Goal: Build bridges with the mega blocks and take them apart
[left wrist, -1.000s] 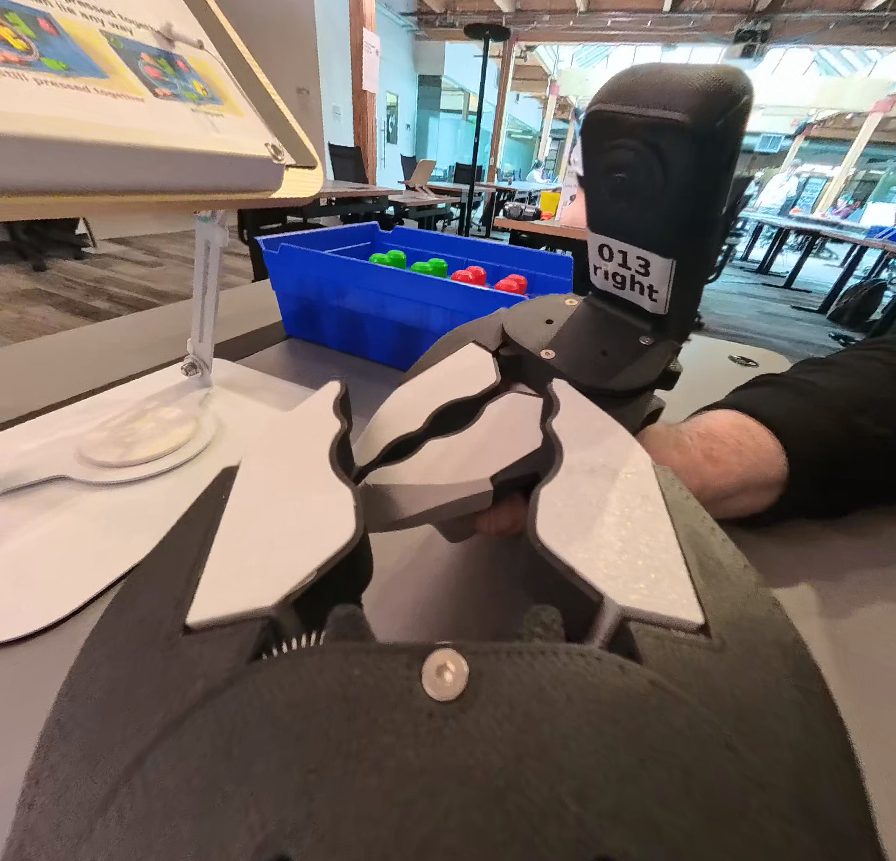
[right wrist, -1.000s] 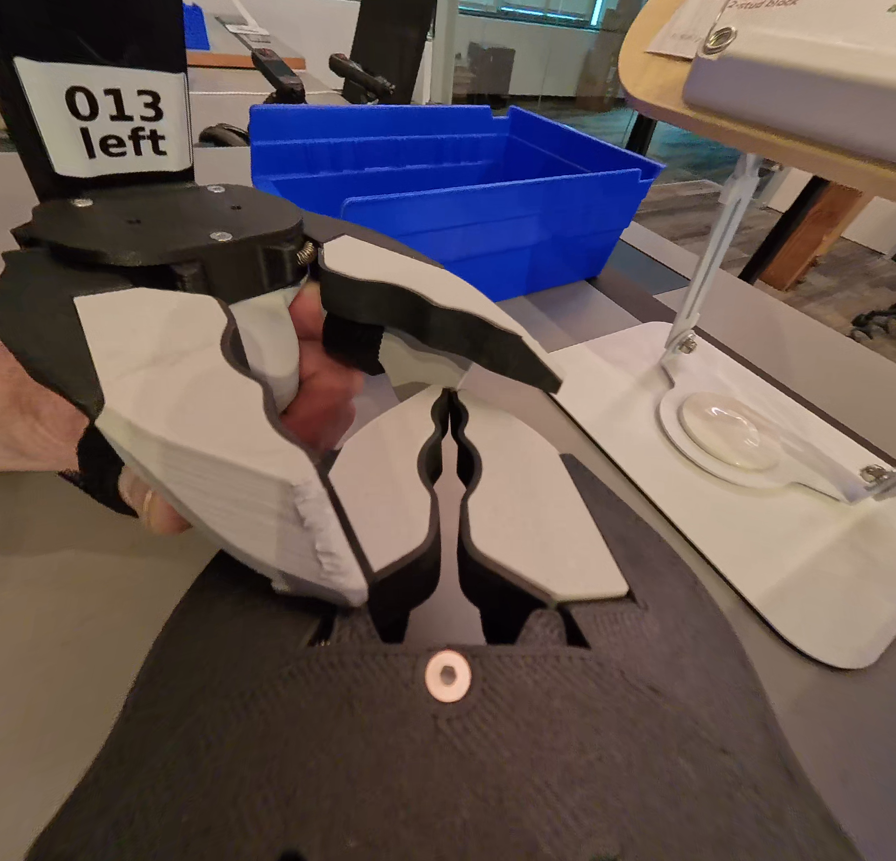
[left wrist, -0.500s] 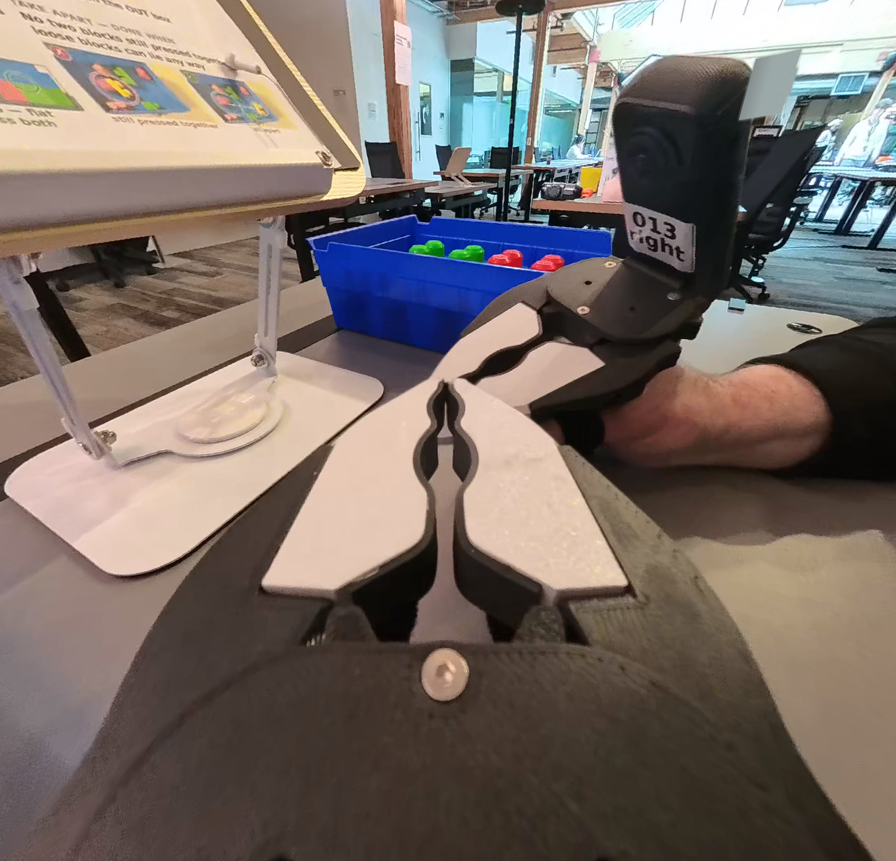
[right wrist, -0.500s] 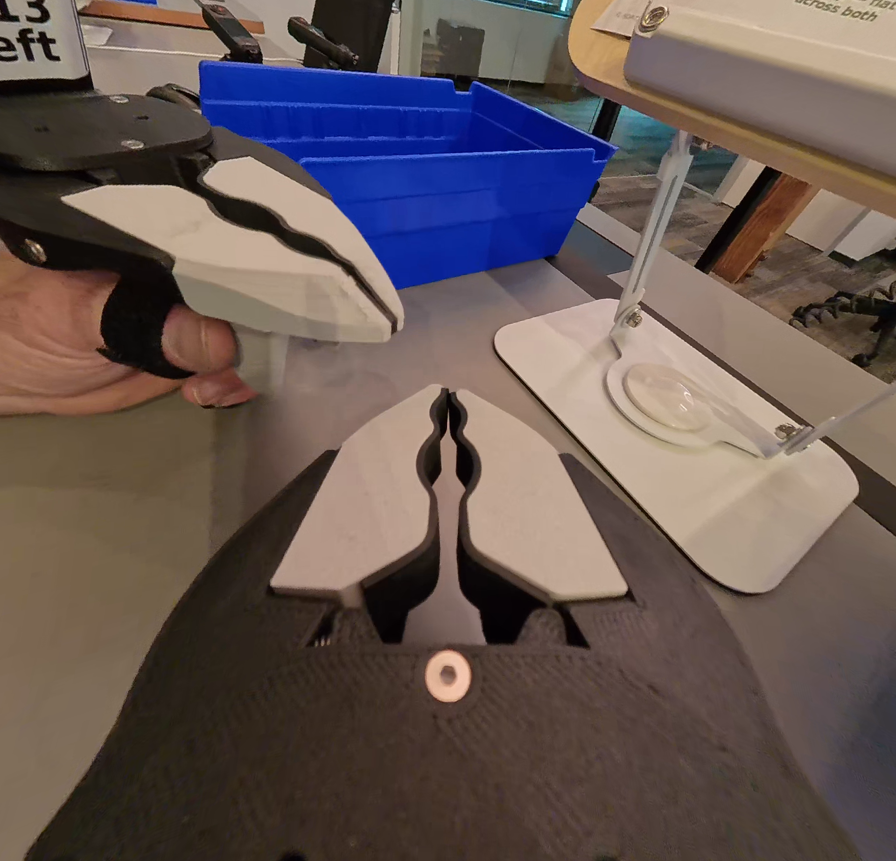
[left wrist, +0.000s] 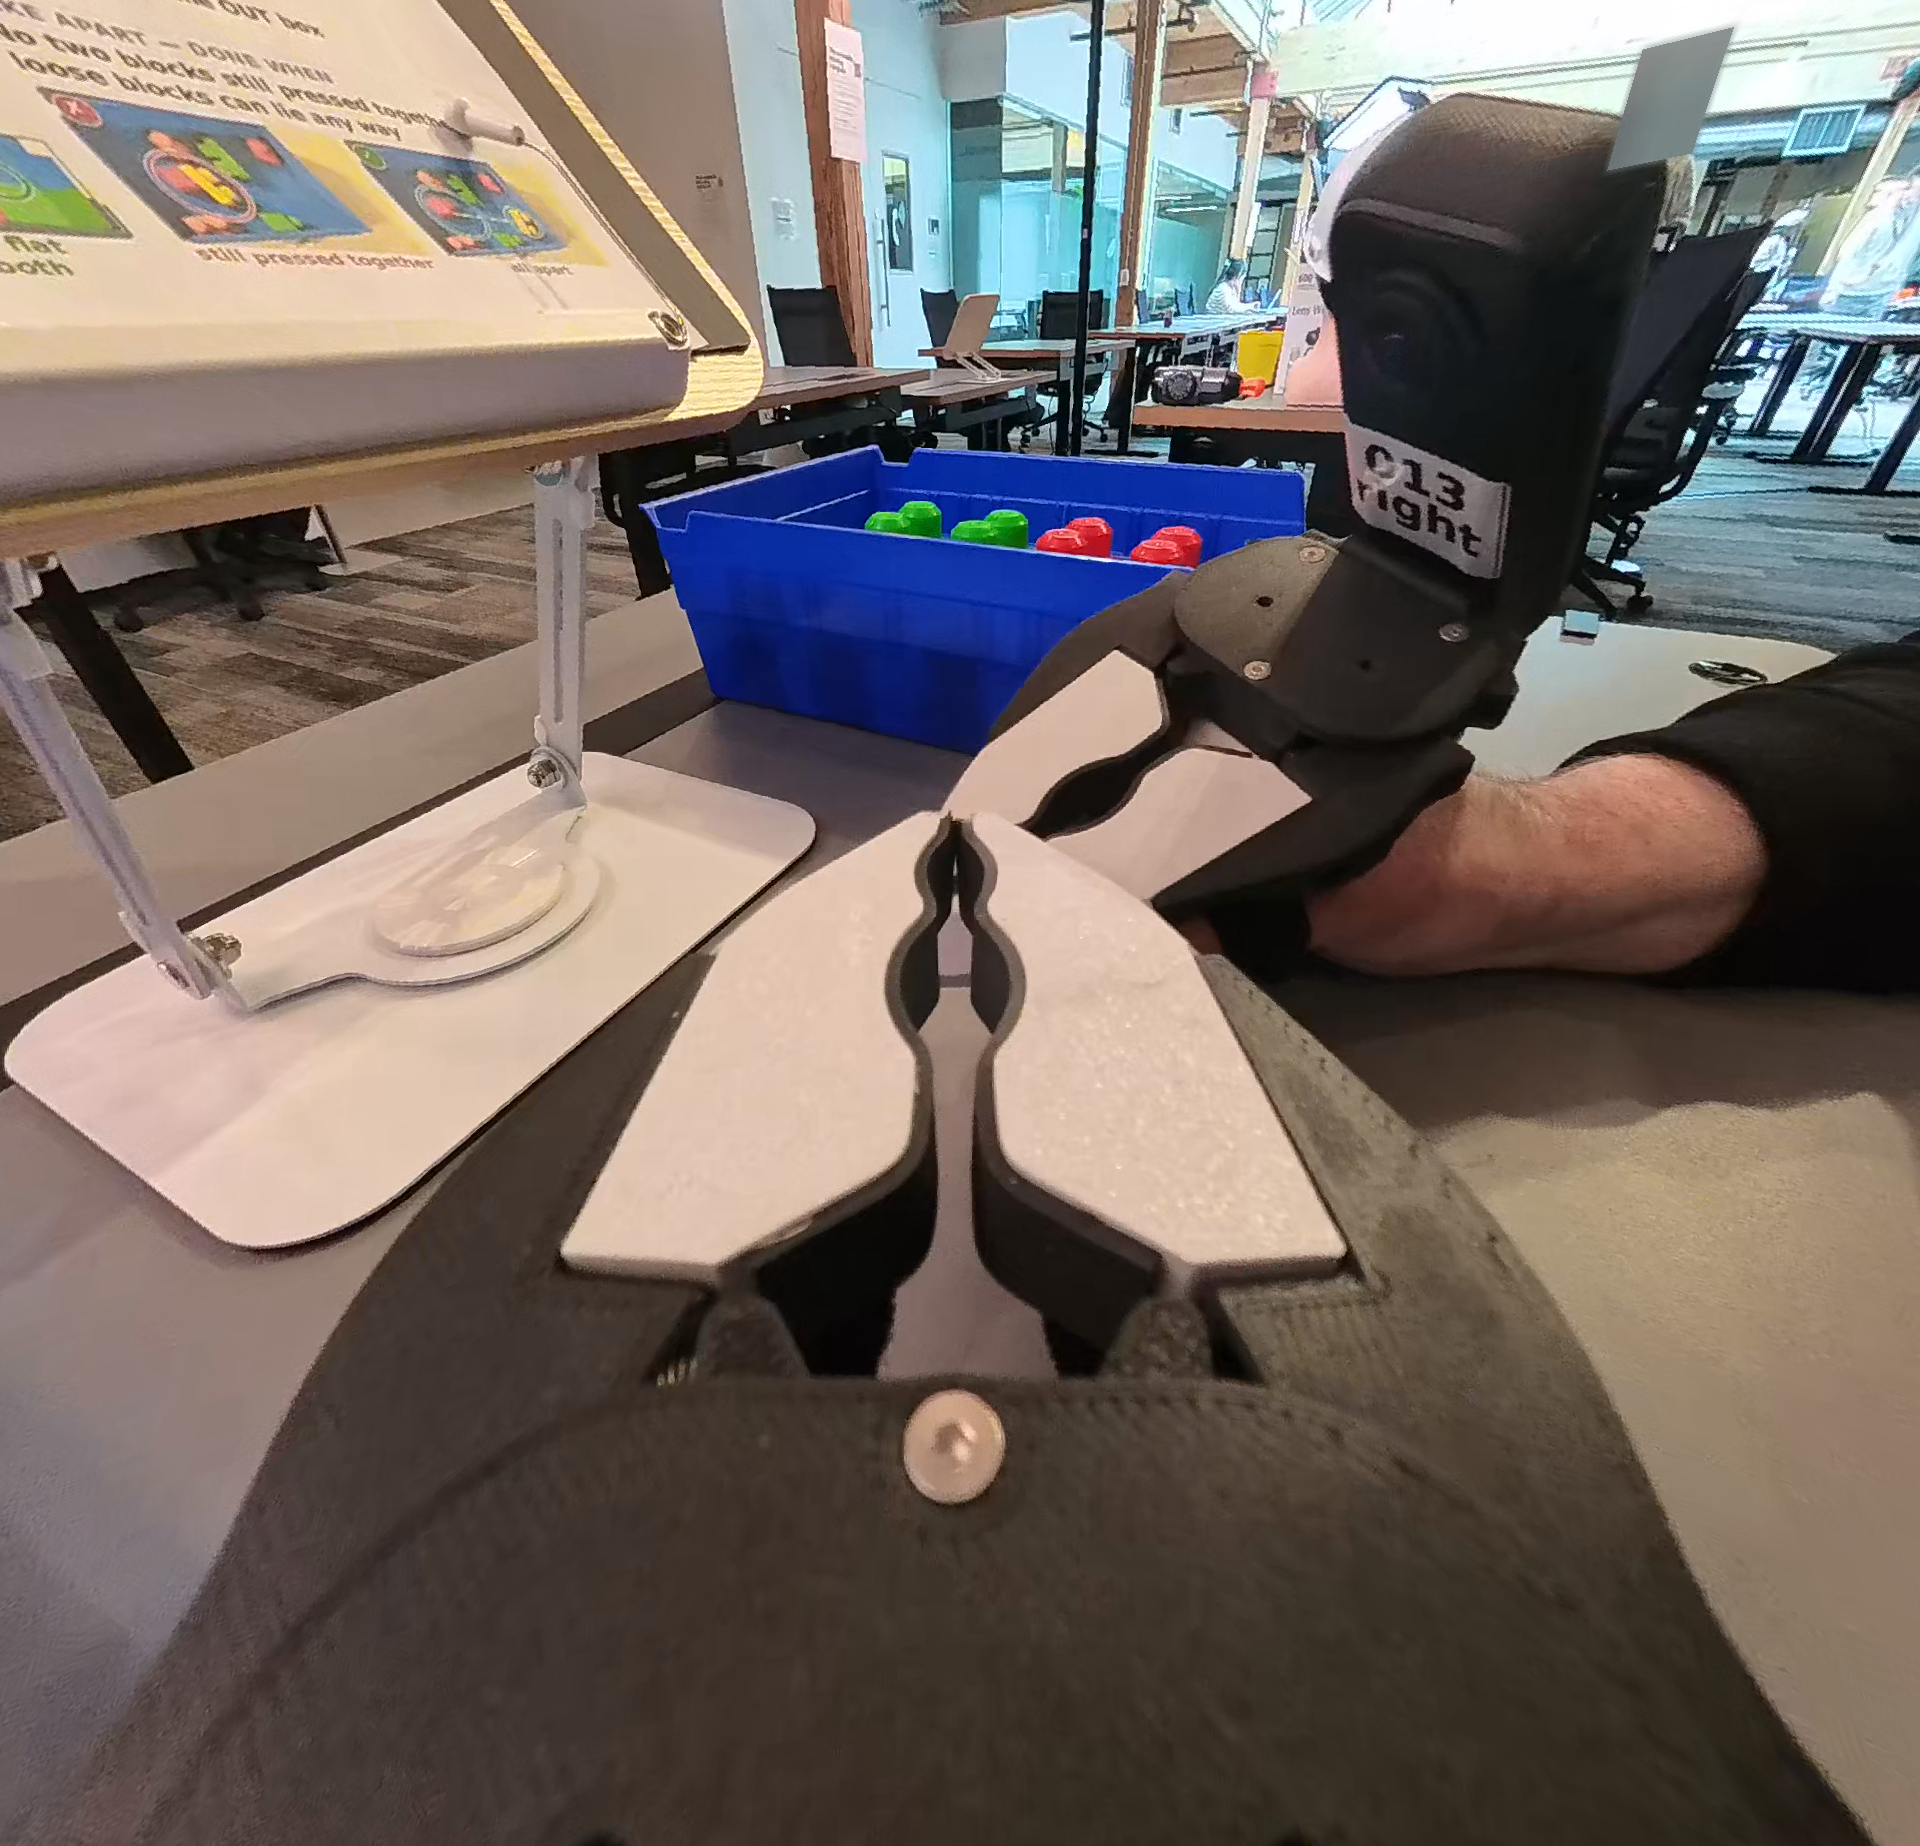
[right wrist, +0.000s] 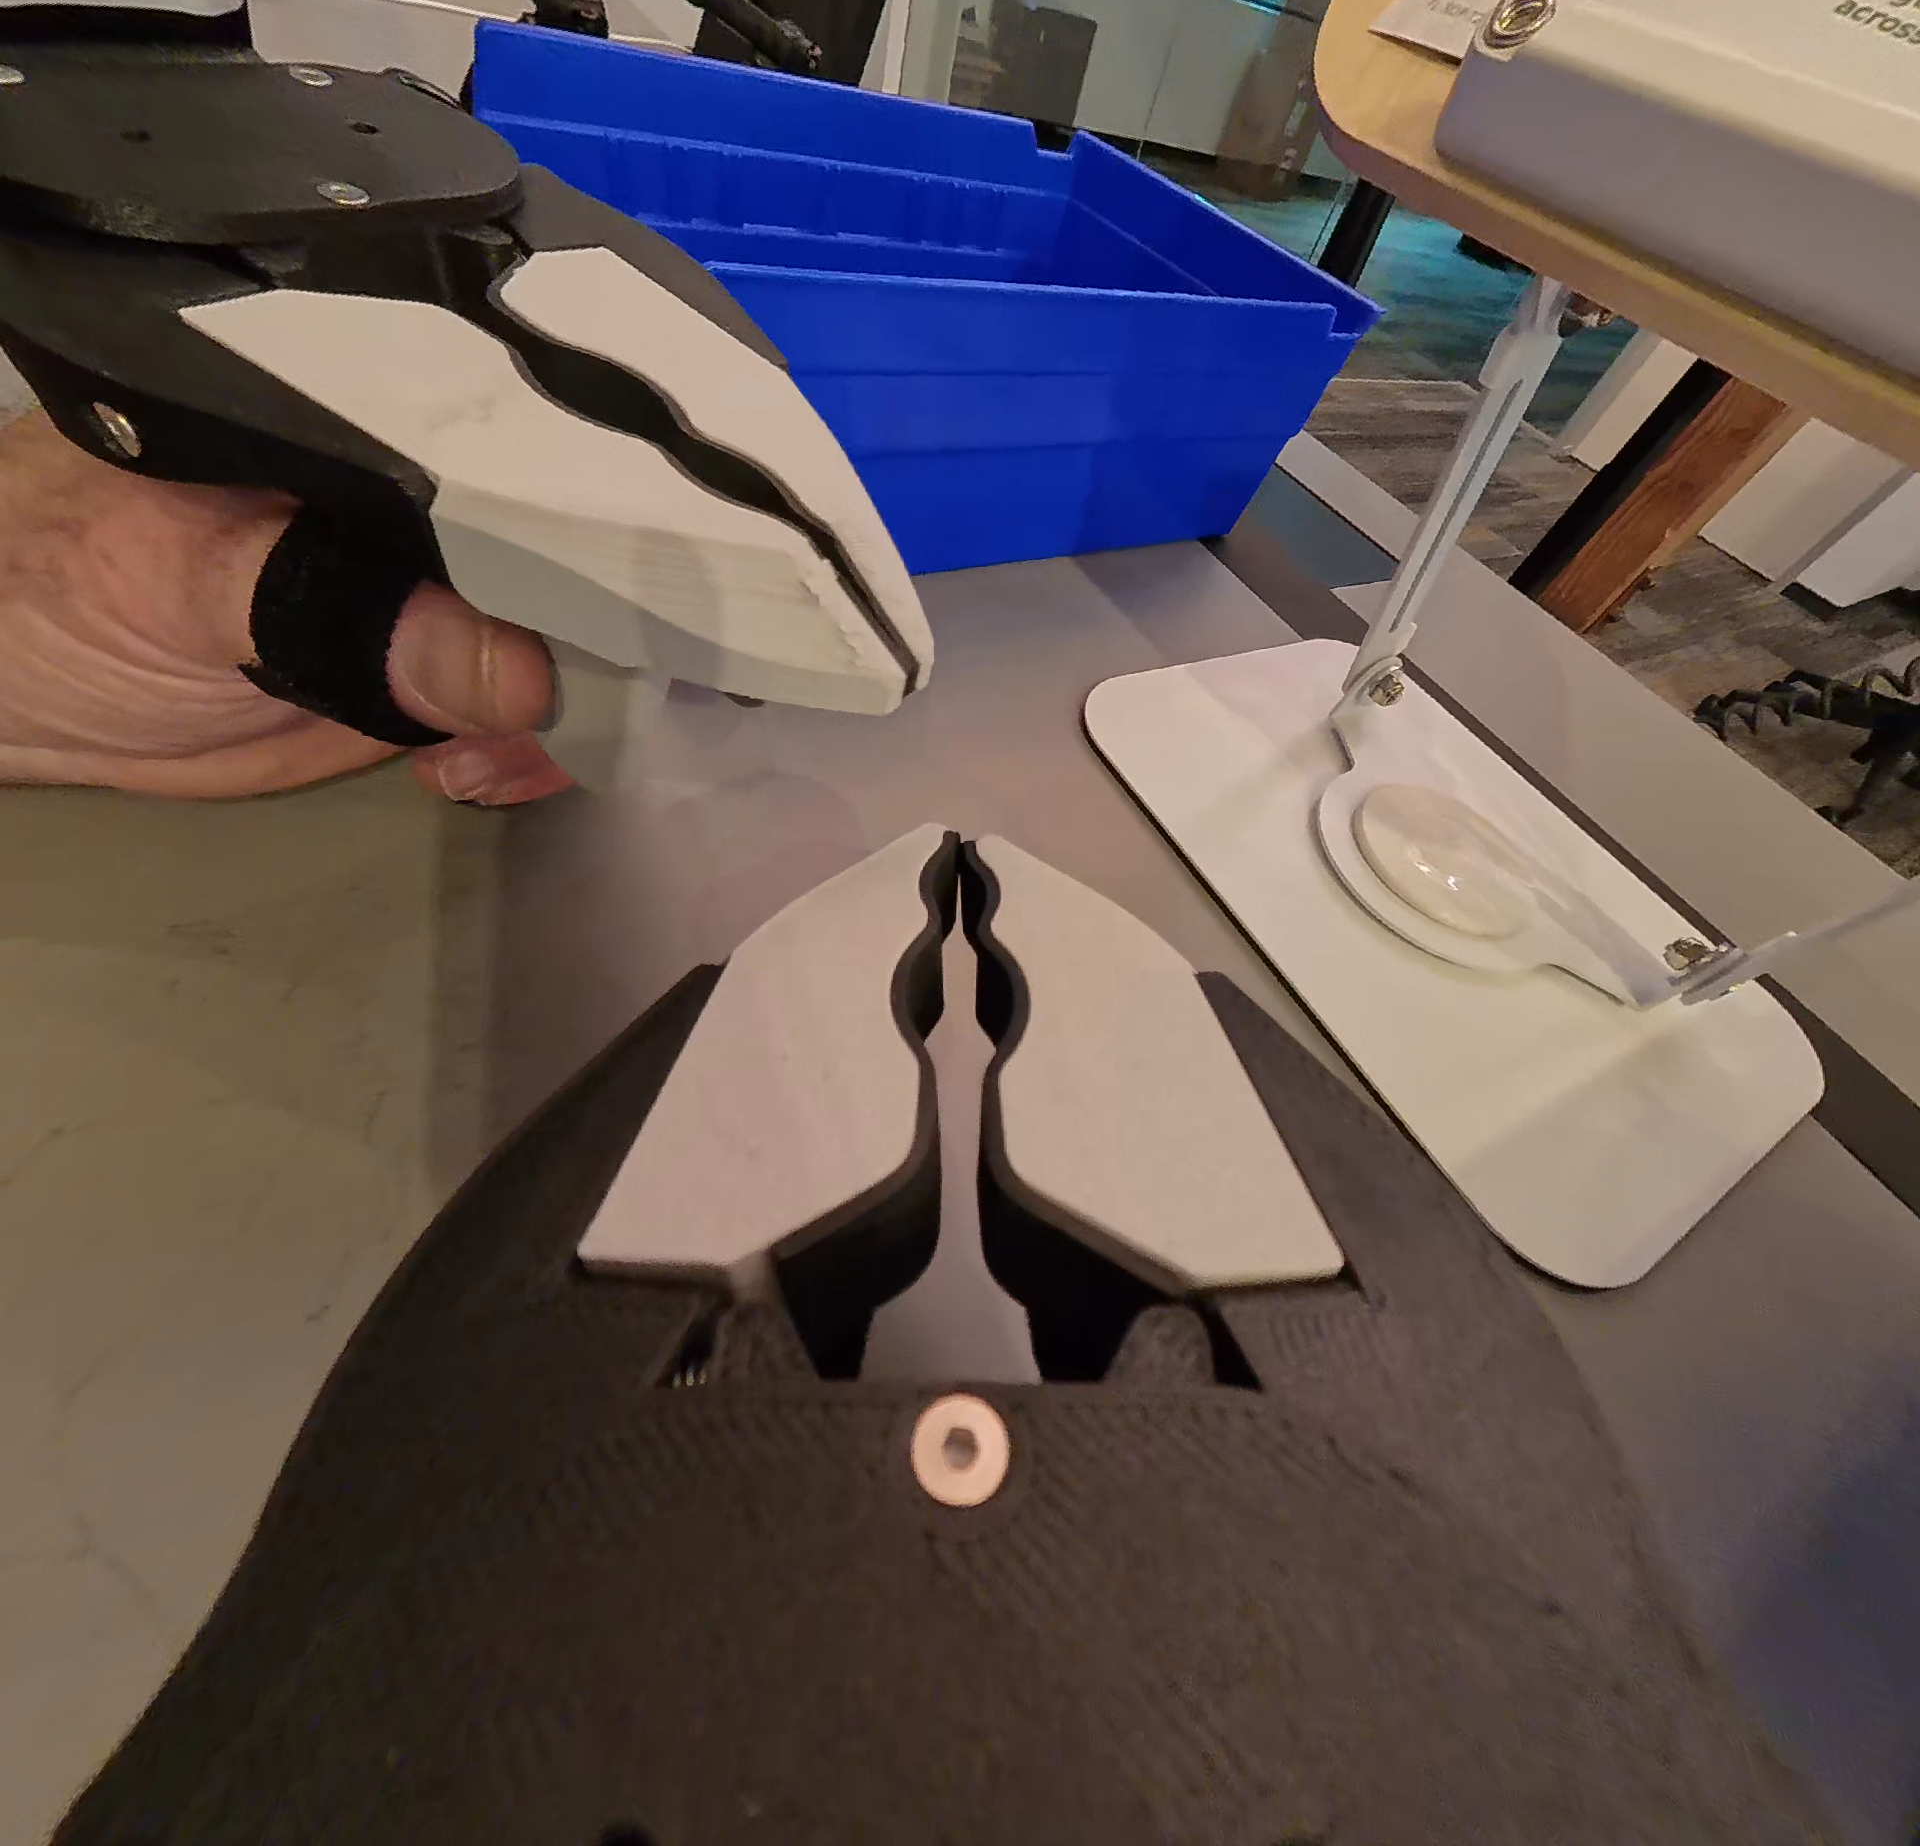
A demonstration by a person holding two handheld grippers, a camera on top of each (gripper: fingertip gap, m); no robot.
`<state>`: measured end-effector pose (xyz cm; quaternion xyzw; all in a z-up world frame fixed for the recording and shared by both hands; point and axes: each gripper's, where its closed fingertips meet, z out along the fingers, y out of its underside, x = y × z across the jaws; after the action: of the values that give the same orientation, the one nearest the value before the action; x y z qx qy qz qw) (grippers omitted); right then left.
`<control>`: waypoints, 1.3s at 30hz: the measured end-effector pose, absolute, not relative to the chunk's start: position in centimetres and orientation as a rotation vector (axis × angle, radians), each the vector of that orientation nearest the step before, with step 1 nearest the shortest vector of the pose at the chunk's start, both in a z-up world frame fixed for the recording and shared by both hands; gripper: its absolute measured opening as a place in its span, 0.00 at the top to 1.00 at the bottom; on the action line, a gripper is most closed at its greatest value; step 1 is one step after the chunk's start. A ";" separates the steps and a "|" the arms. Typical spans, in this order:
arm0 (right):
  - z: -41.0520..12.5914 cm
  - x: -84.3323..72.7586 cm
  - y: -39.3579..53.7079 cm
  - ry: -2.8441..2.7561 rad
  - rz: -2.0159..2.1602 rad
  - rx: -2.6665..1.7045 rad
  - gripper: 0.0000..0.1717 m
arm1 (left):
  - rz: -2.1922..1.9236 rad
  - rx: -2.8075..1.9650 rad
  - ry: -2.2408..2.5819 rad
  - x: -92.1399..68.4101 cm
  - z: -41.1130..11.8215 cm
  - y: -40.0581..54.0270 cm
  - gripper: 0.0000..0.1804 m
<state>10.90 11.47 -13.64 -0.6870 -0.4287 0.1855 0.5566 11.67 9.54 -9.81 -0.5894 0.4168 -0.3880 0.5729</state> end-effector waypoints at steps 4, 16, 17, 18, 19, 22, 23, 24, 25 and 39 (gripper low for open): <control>-13.7 10.7 11.2 -1.033 0.440 -1.614 1.00 | -0.915 -1.386 0.976 11.7 -9.9 9.6 1.00; -13.8 10.6 11.0 -1.054 0.436 -1.607 1.00 | -0.918 -1.388 0.983 11.8 -9.9 9.7 1.00; -13.8 10.6 11.0 -1.054 0.435 -1.606 1.00 | -0.920 -1.388 0.982 11.8 -9.9 9.7 1.00; -13.8 10.6 11.0 -1.054 0.436 -1.606 1.00 | -0.921 -1.389 0.982 11.8 -9.9 9.7 1.00; -13.8 10.6 11.0 -1.054 0.437 -1.607 1.00 | -0.923 -1.389 0.983 11.8 -9.9 9.7 1.00; -13.8 10.6 11.0 -1.056 0.435 -1.605 1.00 | -0.922 -1.389 0.983 11.7 -9.9 9.7 1.00; -13.8 10.6 11.0 -1.056 0.434 -1.606 1.00 | -0.921 -1.389 0.984 11.8 -9.9 9.7 1.00; -13.8 10.6 11.1 -1.056 0.432 -1.606 1.00 | -0.922 -1.389 0.983 11.8 -9.9 9.7 1.00; -13.8 10.6 11.1 -1.052 0.431 -1.605 1.00 | -0.920 -1.390 0.980 11.7 -9.9 9.8 1.00; -3.9 21.0 9.3 -0.718 0.109 -1.403 0.92 | -0.503 -1.275 0.699 0.1 -1.8 11.7 0.95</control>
<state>21.02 9.32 -3.89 -0.6307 -0.3228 0.0488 0.7040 0.09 11.74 -1.81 -0.5764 0.3160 -0.2274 0.7185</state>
